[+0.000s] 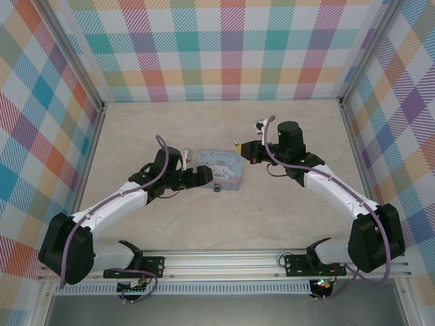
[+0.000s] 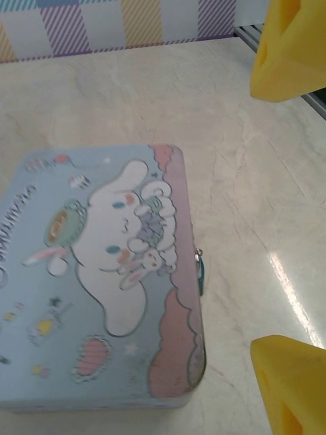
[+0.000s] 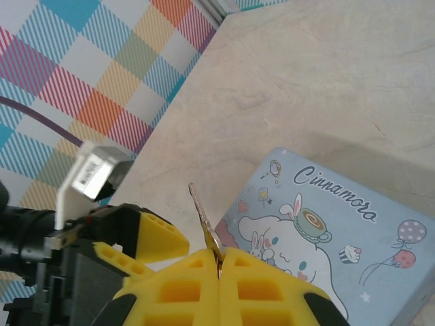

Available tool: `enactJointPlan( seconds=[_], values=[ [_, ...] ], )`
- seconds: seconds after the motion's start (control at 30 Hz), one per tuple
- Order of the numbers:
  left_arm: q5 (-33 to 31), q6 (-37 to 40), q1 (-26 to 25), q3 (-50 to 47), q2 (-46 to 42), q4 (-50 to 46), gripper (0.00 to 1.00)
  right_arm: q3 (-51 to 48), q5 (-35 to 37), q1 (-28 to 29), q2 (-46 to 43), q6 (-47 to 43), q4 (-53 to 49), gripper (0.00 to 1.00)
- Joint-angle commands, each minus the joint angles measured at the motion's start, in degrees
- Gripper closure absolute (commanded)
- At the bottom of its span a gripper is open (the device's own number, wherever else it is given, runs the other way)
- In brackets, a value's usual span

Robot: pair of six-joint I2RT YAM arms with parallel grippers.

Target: Unlock a padlock with a key

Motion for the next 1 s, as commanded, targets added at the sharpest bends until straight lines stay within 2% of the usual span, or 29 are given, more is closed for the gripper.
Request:
enactJointPlan(
  seconds=[0.0, 0.2, 0.33, 0.67, 0.83, 0.97],
  values=[
    [2.4, -3.5, -0.5, -0.5, 3.4, 9.4, 0.11, 1.9, 1.1, 0.3, 0.2, -2.1, -1.4, 0.96],
    [4.6, -4.2, -0.5, 0.8, 10.8, 14.1, 0.10, 1.5, 2.1, 0.3, -0.6, -2.6, -2.4, 0.96],
    [3.3, -3.4, -0.2, 1.8, 13.4, 15.8, 0.09, 0.5, 2.9, 0.3, -1.8, -2.6, -2.5, 0.96],
    [3.2, 1.2, 3.8, 8.3, 21.3, 17.4, 0.09, -1.7, 4.3, 0.3, -2.3, -2.8, -3.1, 0.95],
    [2.5, 4.5, 5.8, 11.2, 23.4, 16.2, 0.08, -2.7, 5.3, 0.3, -1.8, -2.8, -3.7, 0.95],
    [4.2, 7.6, 6.8, 12.7, 23.9, 16.8, 0.08, -3.4, 5.6, 0.2, -0.8, -3.1, -3.7, 0.95]
  ],
)
